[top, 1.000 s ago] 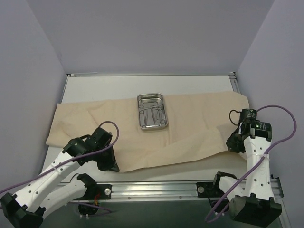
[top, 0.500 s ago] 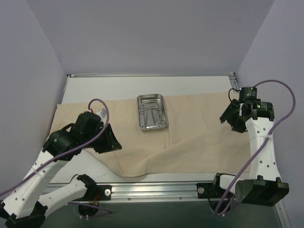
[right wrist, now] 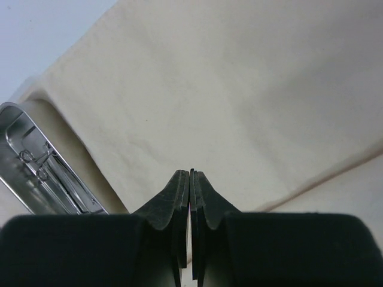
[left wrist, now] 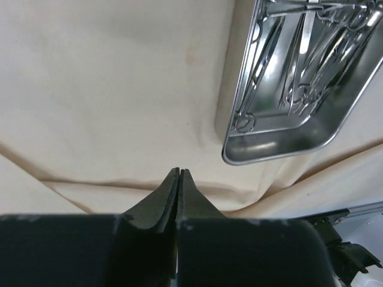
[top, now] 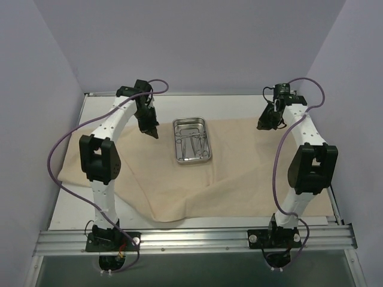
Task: Open and lay out the surgical kit
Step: Move the surgical kit at the center of the board.
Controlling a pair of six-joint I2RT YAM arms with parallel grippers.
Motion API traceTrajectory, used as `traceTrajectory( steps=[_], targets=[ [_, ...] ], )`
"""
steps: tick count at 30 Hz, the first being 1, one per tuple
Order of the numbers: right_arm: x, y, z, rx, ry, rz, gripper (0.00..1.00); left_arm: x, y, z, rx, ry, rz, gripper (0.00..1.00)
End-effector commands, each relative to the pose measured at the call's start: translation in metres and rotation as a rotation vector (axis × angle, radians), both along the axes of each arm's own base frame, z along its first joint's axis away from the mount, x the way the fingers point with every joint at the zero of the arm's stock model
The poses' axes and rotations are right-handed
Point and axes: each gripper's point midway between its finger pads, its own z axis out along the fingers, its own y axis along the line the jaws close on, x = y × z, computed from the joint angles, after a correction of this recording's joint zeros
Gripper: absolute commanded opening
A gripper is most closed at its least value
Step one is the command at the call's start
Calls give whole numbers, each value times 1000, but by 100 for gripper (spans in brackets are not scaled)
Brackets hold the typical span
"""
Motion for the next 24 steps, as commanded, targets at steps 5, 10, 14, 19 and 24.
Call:
traceTrajectory(
  steps=[5, 10, 14, 19, 24],
  targets=[
    [16, 38, -13, 137, -29, 172, 0, -4, 16, -31, 100, 151, -17, 2],
    [18, 45, -53, 157, 46, 190, 0, 7, 20, -71, 91, 200, 80, 2],
    [24, 38, -82, 119, 79, 193, 0, 35, 29, -89, 109, 137, 111, 2],
    [23, 27, -126, 62, 126, 185, 0, 52, 38, -112, 82, 116, 162, 2],
    [20, 25, -159, 59, 187, 170, 0, 67, 39, -148, 36, 161, 194, 2]
  ],
)
